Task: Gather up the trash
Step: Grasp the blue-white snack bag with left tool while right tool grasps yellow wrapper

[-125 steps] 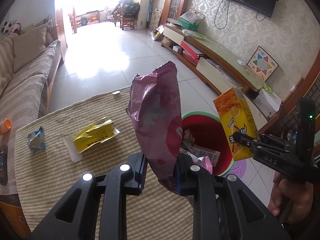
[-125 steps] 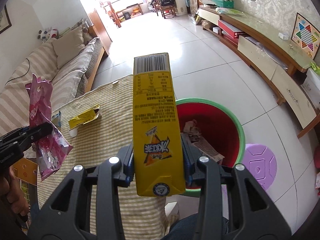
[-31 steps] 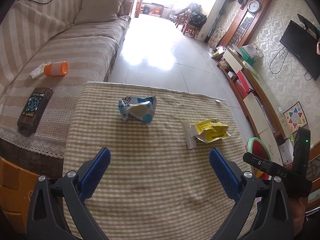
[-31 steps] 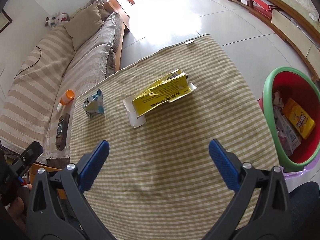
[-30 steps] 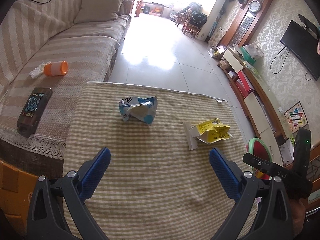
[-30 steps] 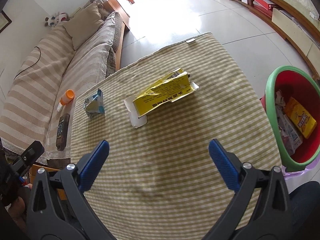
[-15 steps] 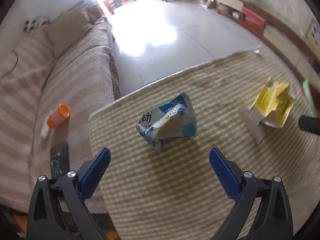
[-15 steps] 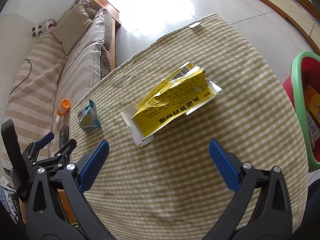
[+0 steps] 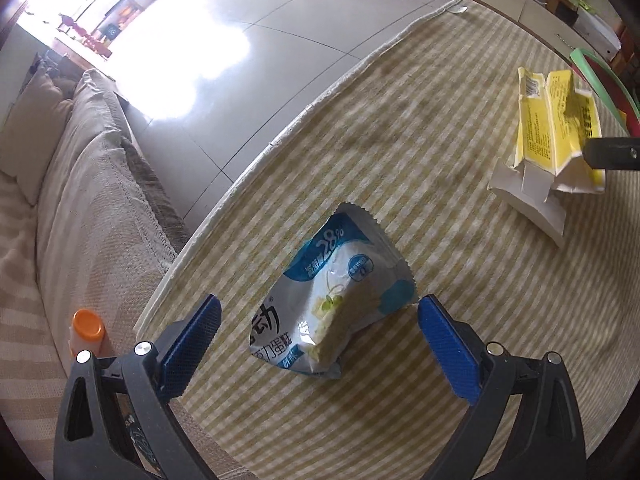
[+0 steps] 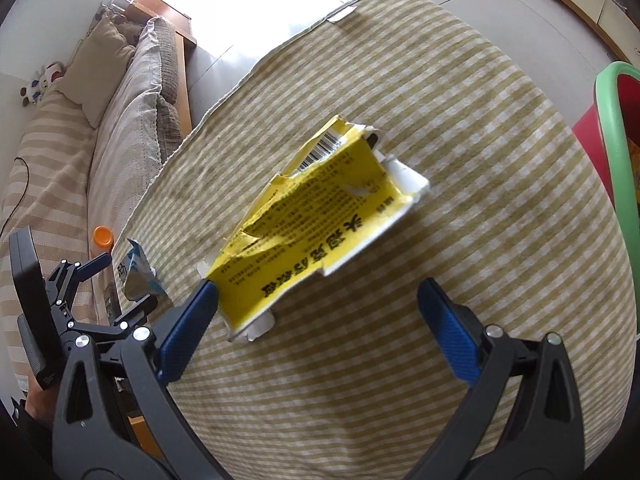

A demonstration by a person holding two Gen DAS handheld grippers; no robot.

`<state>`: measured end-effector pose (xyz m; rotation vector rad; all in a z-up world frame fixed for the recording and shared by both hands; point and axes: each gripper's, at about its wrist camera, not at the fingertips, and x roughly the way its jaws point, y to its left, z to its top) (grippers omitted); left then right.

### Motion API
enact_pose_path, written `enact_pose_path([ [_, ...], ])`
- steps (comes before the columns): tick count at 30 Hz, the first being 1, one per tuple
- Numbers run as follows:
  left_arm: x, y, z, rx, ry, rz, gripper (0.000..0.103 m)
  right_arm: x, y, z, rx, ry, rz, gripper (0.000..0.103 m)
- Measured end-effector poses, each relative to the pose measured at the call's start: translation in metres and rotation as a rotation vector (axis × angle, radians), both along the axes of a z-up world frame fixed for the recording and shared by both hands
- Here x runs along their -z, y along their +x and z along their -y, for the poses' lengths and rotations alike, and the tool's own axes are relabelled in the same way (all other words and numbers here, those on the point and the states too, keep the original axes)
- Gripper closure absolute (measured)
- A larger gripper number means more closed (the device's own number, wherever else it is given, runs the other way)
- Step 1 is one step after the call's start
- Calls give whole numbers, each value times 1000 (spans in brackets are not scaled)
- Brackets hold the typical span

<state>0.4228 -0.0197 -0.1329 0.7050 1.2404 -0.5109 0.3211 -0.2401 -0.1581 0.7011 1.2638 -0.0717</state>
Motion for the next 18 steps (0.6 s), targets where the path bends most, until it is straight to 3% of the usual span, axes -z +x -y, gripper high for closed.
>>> enact_pose_path([
  [11, 15, 2, 6, 60, 36, -22, 15, 3, 30, -4, 95, -28, -42, 4],
  [13, 15, 2, 4, 57, 20, -19, 20, 1, 36, -6, 86, -60, -33, 11],
  [18, 16, -5, 0, 45, -24, -31, 33, 0, 40, -10, 61, -101, -34, 41],
])
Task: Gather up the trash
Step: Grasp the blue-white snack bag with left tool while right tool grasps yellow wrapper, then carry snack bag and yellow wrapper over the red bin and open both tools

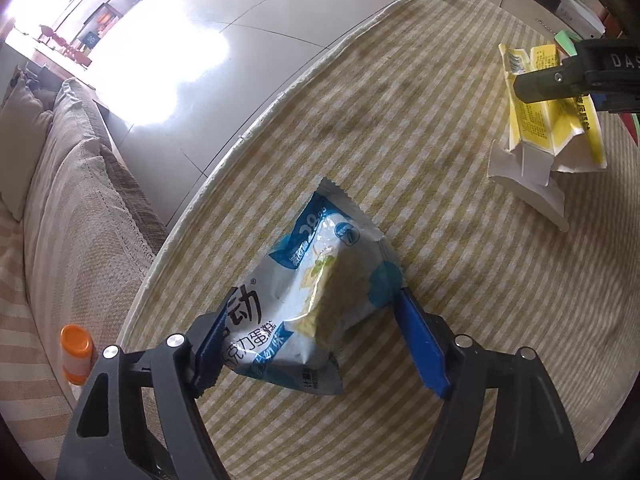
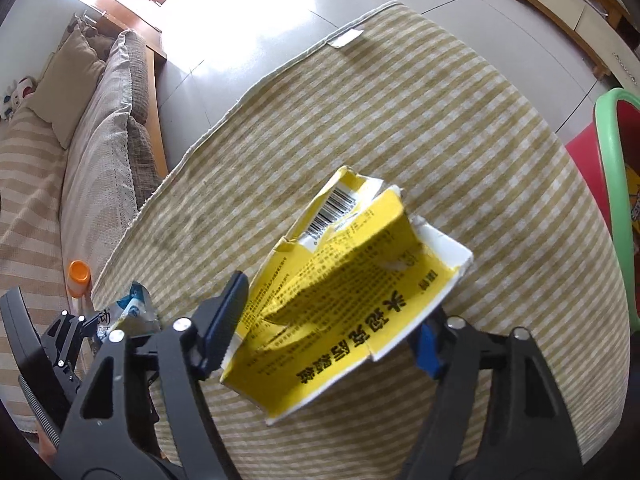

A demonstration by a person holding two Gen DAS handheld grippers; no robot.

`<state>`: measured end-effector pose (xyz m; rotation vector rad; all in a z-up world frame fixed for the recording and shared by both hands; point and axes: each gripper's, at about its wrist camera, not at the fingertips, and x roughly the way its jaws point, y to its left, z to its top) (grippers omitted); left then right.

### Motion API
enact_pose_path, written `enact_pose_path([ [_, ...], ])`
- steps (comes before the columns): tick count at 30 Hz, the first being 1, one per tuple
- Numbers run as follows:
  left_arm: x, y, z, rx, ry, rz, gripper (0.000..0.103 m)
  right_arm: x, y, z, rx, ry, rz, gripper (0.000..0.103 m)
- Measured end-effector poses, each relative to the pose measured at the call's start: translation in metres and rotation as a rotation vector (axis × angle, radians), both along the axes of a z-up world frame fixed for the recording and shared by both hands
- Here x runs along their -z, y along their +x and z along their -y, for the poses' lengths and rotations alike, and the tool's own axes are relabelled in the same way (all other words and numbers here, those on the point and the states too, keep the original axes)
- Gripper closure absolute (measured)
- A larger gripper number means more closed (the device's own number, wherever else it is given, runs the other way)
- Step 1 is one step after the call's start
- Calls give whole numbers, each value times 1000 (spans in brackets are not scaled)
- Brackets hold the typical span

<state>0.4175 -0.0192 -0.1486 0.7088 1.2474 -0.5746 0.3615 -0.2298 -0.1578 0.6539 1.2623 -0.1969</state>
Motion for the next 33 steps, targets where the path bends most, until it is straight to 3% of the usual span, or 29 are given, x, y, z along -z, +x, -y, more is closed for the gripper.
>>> enact_pose_path([
  [4, -1, -7, 1, -6, -26, -5, 48, 2, 3, -7, -43, 14, 11, 59],
  [6, -3, -12, 3, -12, -37, -14, 68, 1, 3, -12, -79, 11, 23, 66],
  [14, -11, -37, 4, -47, -33, 21, 76, -12, -15, -16, -141, -45, 61, 71],
  [27, -57, -102, 6, -213, -207, 93, 76, -64, -73, -9, -215, -56, 174, 71],
  [33, -75, -133, 11, -313, -252, 138, 76, -92, -106, -3, -253, -83, 235, 71],
])
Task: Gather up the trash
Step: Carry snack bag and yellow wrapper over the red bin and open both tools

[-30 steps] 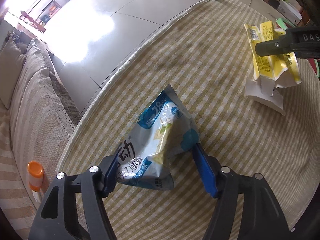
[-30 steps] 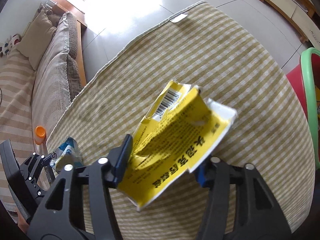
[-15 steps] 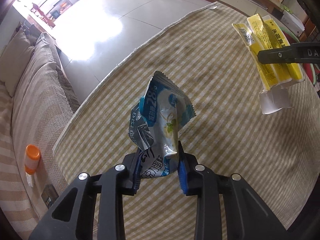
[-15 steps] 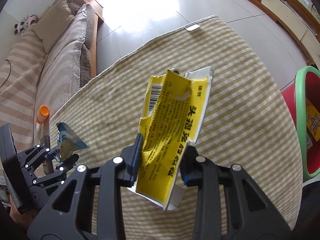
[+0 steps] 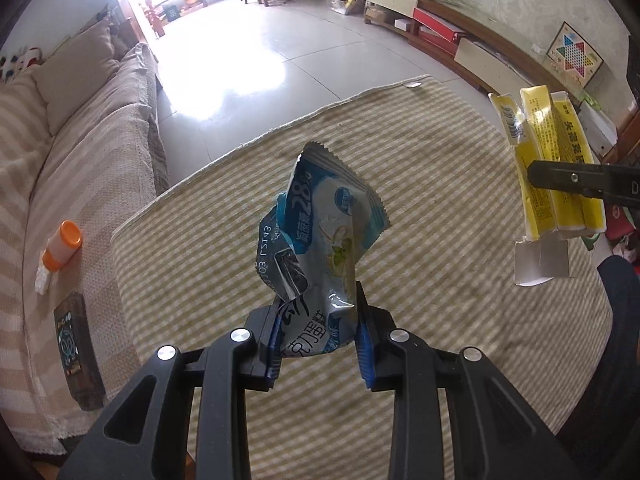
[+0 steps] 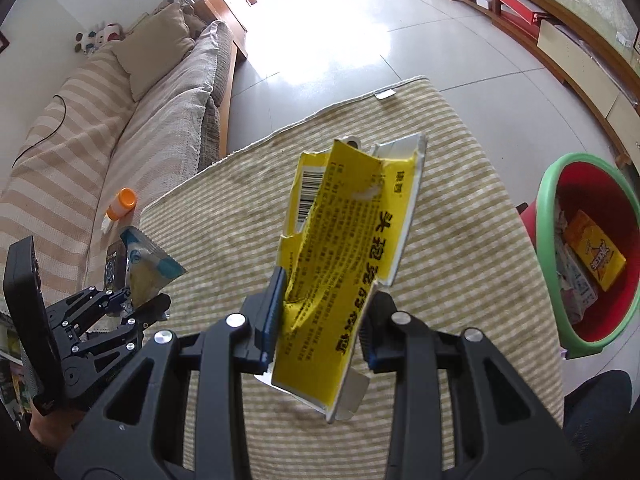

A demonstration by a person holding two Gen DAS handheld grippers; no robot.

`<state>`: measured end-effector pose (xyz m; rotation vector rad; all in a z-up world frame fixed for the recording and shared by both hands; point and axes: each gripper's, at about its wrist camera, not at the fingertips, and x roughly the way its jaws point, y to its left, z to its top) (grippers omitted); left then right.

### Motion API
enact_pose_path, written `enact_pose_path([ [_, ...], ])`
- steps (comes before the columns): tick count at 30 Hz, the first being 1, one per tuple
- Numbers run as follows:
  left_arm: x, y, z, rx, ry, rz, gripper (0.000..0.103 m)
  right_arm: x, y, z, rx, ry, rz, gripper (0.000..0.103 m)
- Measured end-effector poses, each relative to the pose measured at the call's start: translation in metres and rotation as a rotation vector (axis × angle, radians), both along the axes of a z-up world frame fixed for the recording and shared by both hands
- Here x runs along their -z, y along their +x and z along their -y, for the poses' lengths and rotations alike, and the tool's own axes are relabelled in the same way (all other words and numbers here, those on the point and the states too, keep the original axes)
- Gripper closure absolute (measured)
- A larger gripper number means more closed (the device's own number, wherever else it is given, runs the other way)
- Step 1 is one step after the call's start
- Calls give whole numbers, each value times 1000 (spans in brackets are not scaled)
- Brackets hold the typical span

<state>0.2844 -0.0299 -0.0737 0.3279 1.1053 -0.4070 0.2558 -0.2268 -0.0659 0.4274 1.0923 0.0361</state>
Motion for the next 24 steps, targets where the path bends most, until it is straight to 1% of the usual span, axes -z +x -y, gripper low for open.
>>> enact_pose_path([
  [3, -10, -14, 1, -45, -28, 14, 76, -9, -16, 5, -17, -25, 32, 71],
  [6, -24, -33, 3, -75, -39, 44, 76, -20, -33, 13, -35, -55, 64, 71],
  [11, -53, -67, 5, -123, -112, 79, 76, -34, -58, 31, -54, -83, 104, 71],
  [12, -58, -74, 7, -128, -117, 90, 76, -36, -62, 34, -58, -87, 110, 71],
  [14, -70, -90, 16, -131, -105, 138, 76, -39, -70, 41, -69, -88, 114, 71],
  [16, -80, -102, 24, -147, -132, 158, 75, -42, -79, 48, -80, -96, 123, 71],
  [18, -86, -113, 35, -155, -129, 188, 75, -44, -87, 53, -92, -95, 130, 71],
  [24, -92, -133, 61, -145, -149, 197, 75, -54, -105, 63, -110, -141, 179, 71],
])
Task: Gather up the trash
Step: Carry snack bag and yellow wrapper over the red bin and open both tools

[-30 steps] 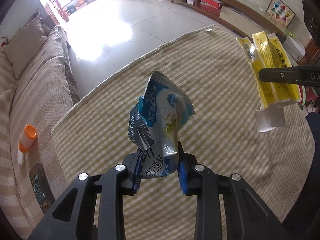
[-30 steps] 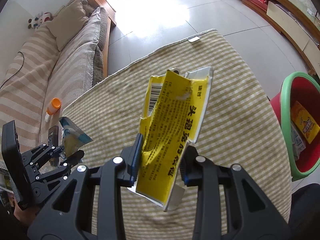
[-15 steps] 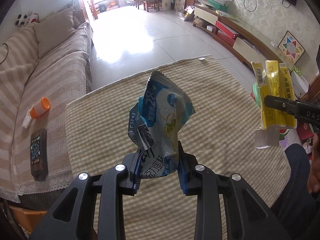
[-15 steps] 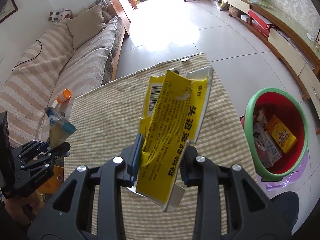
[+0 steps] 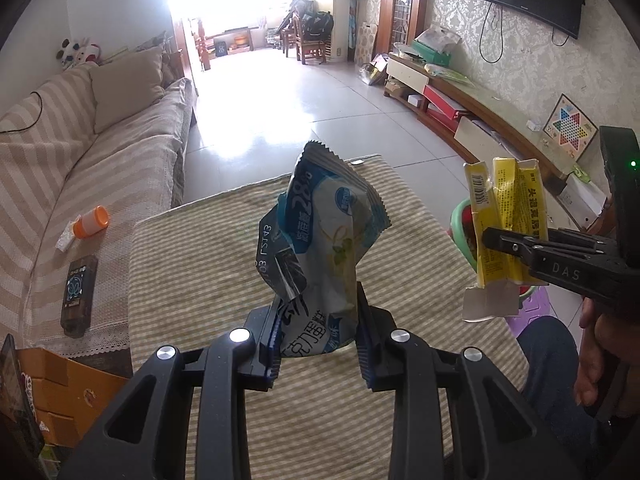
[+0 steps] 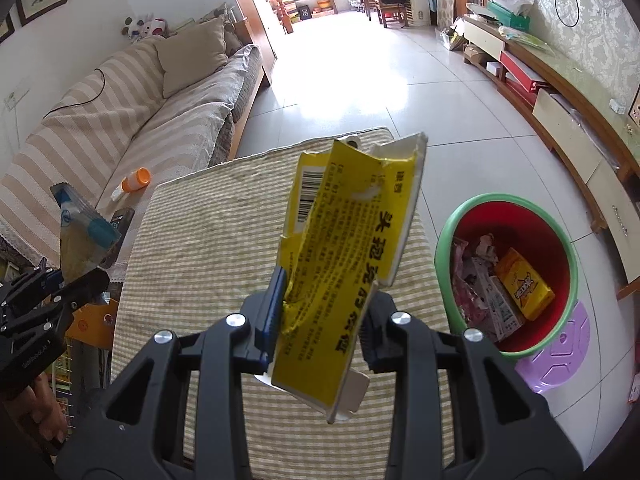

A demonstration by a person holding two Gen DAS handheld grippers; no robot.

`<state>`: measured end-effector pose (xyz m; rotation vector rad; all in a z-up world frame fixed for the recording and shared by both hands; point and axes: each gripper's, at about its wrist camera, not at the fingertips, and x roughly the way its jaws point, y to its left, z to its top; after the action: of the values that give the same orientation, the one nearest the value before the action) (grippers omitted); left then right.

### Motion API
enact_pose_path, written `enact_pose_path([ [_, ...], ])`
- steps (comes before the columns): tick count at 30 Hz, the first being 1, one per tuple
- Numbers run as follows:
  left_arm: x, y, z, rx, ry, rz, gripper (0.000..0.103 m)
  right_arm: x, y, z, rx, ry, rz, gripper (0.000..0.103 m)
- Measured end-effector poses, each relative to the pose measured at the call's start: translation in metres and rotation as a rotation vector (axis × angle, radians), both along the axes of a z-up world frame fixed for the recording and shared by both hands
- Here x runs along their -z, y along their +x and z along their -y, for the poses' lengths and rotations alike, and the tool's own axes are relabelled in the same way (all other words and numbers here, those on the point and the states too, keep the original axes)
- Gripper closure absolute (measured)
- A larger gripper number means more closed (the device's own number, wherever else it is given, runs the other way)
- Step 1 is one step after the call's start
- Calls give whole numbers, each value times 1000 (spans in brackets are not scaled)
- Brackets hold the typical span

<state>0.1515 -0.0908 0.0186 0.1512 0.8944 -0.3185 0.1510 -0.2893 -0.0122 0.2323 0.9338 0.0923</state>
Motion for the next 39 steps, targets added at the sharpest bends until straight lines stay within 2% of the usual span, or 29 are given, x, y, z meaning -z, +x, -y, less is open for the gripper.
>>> enact_pose_path([
  [5, -3, -5, 22, 14, 20, 23, 75, -3, -5, 16, 10, 17, 10, 71],
  [23, -4, -3, 95, 98, -17, 16, 75, -12, -16, 83, 103, 40, 37, 71],
  [39, 5, 15, 186, 228, -56, -22, 75, -4, -26, 163, 212, 68, 33, 71],
])
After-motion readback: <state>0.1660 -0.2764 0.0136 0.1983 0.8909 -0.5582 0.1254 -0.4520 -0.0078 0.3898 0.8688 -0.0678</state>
